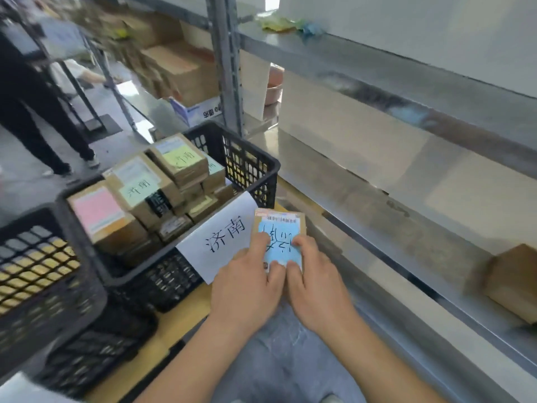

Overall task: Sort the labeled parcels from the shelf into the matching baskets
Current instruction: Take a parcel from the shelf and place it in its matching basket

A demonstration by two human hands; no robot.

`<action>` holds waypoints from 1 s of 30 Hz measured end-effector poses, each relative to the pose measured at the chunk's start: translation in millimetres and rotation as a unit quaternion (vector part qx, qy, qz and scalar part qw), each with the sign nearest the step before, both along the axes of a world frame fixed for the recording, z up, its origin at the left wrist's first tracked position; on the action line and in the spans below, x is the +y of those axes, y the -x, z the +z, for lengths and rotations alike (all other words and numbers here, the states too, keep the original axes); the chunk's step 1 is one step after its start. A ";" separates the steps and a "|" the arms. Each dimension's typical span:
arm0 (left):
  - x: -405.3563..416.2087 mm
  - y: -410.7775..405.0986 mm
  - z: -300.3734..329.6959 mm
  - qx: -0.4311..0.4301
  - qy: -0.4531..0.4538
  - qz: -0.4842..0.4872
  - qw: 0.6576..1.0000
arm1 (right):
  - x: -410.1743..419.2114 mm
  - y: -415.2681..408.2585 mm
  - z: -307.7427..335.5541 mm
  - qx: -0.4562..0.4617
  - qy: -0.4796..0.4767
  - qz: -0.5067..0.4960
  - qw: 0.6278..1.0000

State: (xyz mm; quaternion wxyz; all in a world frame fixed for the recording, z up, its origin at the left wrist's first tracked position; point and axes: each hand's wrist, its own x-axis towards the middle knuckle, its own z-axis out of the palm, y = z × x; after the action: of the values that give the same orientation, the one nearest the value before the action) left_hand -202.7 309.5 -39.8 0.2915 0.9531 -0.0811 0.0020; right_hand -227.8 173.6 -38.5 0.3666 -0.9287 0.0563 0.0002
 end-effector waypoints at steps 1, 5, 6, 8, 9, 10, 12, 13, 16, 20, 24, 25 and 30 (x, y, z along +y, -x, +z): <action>12.9 0.1 2.1 -0.005 0.003 0.006 1.000 | 12.6 -2.7 1.8 -0.008 -0.003 0.006 1.000; 53.7 -3.5 10.3 -0.031 0.021 0.025 0.999 | 51.7 -15.5 10.8 -0.043 -0.028 0.017 0.999; 61.2 -6.0 11.7 -0.040 0.023 0.033 0.998 | 58.9 -19.6 12.1 -0.051 -0.034 0.016 0.998; 73.0 -11.5 13.7 -0.056 0.014 0.046 0.997 | 70.1 -28.7 13.4 -0.061 -0.051 0.012 0.997; 77.3 -13.6 15.2 -0.060 0.009 0.051 0.997 | 74.3 -33.2 14.2 -0.058 -0.063 0.006 0.996; 81.0 -15.4 16.0 -0.062 0.006 0.054 0.997 | 77.6 -38.0 15.4 -0.051 -0.076 0.001 0.996; 87.3 -20.4 16.3 -0.067 -0.001 0.060 0.996 | 82.5 -49.8 18.8 -0.044 -0.098 -0.002 0.994; 89.6 -24.8 16.8 -0.068 -0.002 0.064 0.996 | 84.1 -56.7 21.0 -0.042 -0.114 0.000 0.993; 93.4 -42.6 16.6 -0.060 0.012 0.080 0.995 | 84.6 -81.3 25.0 -0.023 -0.166 0.004 0.986; 91.9 -67.6 17.7 -0.056 0.016 0.100 0.993 | 79.4 -120.7 23.8 -0.006 -0.208 0.026 0.978; 94.4 -95.5 15.2 -0.047 0.003 0.150 0.987 | 75.2 -168.6 21.9 0.010 -0.205 0.098 0.974; 96.5 -101.9 14.0 -0.040 0.001 0.165 0.985 | 74.8 -181.9 21.4 0.019 -0.198 0.121 0.973; 111.5 -120.4 5.3 -0.041 -0.016 0.269 0.962 | 75.8 -252.4 20.5 0.091 -0.174 0.266 0.944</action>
State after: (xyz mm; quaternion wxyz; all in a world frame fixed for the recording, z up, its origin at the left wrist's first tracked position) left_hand -82.4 421.0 -34.5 0.2613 0.9434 0.1669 0.1179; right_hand 24.7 249.4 -18.1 0.5021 -0.8280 -0.1602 0.1916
